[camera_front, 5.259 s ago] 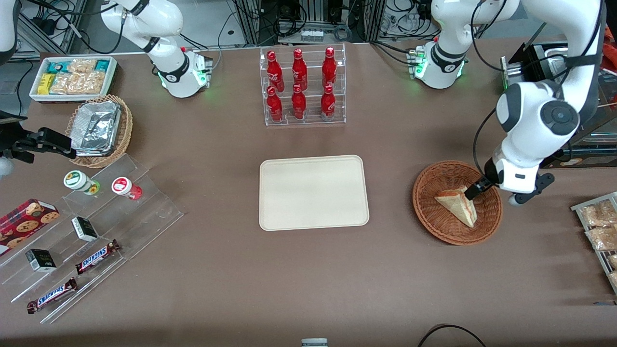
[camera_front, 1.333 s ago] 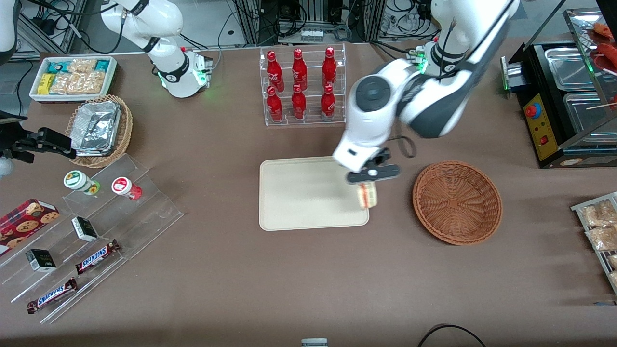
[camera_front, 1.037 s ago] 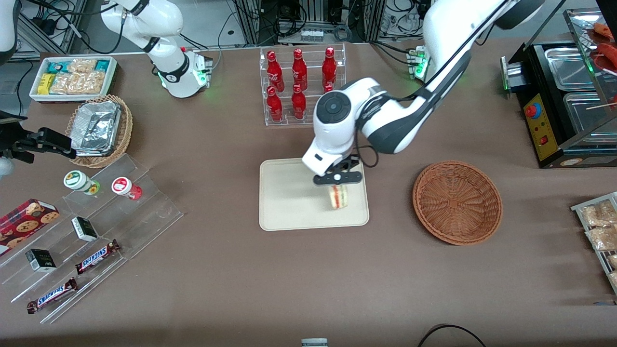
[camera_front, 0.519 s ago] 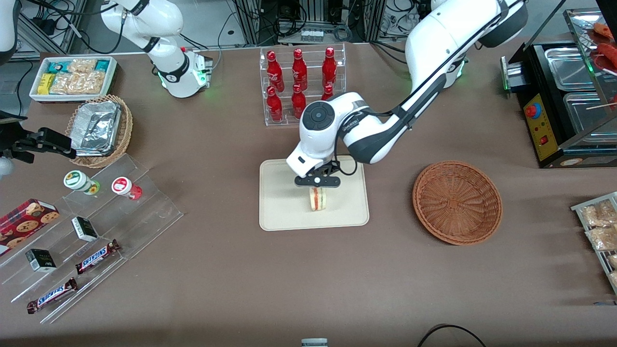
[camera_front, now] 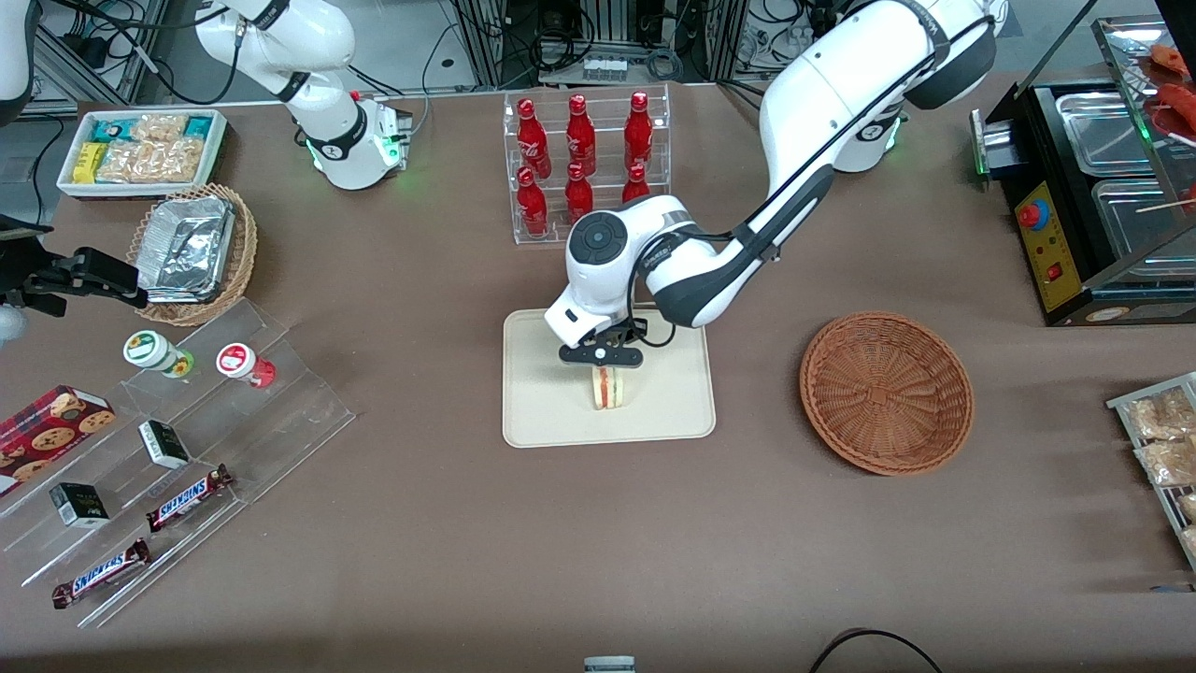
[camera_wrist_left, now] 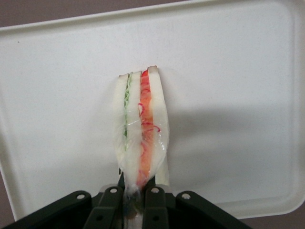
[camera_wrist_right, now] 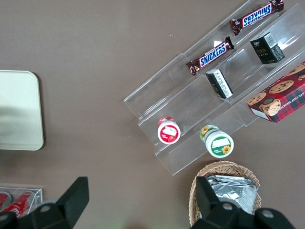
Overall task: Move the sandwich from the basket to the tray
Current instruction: 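Lower the sandwich upright onto the tray and open the left gripper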
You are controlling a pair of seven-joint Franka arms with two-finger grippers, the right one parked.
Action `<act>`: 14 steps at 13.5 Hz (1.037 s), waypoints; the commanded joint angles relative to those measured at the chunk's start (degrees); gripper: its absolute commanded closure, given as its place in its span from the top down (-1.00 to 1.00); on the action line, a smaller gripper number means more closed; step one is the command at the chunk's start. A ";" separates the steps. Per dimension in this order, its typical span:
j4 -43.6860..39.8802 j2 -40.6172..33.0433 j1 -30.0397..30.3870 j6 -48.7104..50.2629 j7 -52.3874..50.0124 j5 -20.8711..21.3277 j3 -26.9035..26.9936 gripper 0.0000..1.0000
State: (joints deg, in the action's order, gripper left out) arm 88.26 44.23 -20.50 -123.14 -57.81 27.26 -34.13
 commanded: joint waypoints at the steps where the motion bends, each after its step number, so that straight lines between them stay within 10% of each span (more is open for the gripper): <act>1: -1.87 1.12 -0.95 -0.08 -0.82 1.13 0.55 0.03; 2: -1.95 0.95 -0.95 0.01 -0.64 1.22 0.55 0.99; 8: -4.40 -4.58 0.19 6.75 -0.99 0.26 0.55 1.00; 14: -9.42 -15.12 8.35 20.55 -0.82 -9.67 0.47 1.00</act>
State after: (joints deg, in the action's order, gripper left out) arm 77.73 34.14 -15.28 -105.82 -58.21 20.35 -33.78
